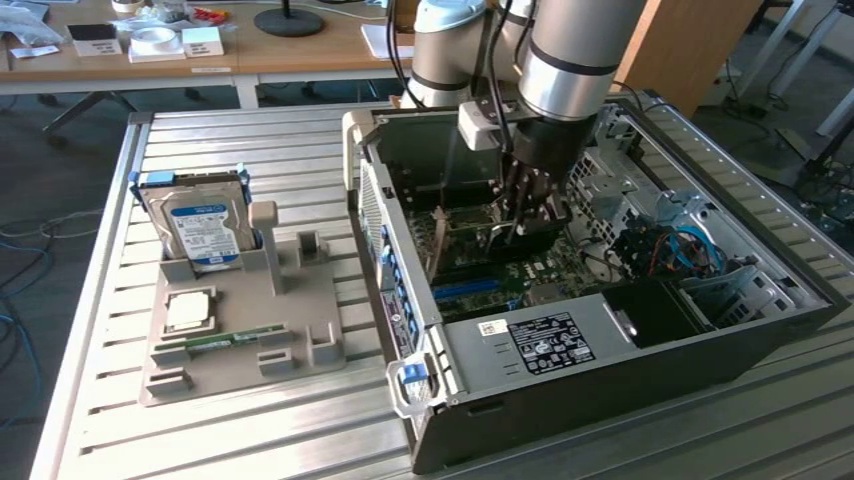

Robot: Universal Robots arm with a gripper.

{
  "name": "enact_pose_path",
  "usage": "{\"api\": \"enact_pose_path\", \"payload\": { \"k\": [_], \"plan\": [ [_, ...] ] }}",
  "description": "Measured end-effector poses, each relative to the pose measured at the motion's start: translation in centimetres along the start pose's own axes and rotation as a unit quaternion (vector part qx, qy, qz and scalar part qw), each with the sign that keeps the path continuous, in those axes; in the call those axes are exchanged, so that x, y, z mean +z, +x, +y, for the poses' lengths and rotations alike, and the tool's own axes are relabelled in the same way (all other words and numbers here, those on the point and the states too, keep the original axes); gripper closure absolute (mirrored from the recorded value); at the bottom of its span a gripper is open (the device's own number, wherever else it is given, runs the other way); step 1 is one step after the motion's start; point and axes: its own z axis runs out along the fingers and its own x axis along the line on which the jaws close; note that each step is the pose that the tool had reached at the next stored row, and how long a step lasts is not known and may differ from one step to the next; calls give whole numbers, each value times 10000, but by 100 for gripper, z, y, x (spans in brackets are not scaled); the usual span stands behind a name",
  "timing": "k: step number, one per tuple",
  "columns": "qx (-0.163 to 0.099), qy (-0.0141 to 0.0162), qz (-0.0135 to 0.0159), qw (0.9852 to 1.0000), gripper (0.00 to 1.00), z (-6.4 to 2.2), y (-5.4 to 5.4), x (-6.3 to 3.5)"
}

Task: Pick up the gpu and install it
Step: 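Insert the gpu into the slot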

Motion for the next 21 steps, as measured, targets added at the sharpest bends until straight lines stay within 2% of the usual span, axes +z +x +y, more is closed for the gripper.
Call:
{"api": "enact_pose_path", "payload": {
  "k": [12,21],
  "plan": [
    [-1,0,1,10000,73,1,2,34],
    [-1,1,0,10000,73,37,3,48]
  ]
}}
